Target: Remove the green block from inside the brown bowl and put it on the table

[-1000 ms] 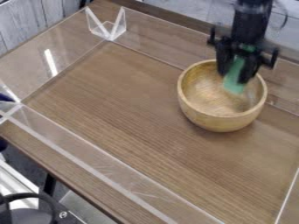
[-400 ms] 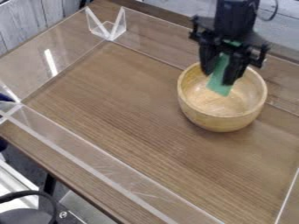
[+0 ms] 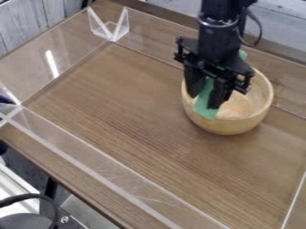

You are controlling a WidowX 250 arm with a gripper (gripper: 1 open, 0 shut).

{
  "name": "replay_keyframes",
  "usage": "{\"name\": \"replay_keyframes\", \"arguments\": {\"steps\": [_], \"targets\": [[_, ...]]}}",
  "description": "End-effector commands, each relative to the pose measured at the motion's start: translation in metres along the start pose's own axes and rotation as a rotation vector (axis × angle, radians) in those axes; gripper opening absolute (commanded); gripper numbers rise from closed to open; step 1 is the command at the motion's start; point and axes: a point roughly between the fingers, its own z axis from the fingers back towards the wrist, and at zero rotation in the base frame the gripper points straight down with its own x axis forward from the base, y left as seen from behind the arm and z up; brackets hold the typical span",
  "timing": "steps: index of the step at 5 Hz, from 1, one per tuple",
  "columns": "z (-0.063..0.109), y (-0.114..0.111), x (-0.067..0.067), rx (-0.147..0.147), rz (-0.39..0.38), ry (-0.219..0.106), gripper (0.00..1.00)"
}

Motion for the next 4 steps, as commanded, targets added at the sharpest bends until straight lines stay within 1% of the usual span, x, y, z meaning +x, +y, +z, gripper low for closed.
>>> {"name": "replay_keyframes", "arguments": {"steps": [1, 2, 3, 4], "targets": [[0.01, 0.005, -0.004, 0.007, 0.01, -0.047, 0.0], [-0.004, 0.008, -0.017, 0.008, 0.019, -0.02, 0.0], [-0.016, 0.013, -0.025, 0.009, 0.025, 0.008, 0.0], [-0.032, 0.02, -0.034, 0.006, 0.032, 0.028, 0.0]]}}
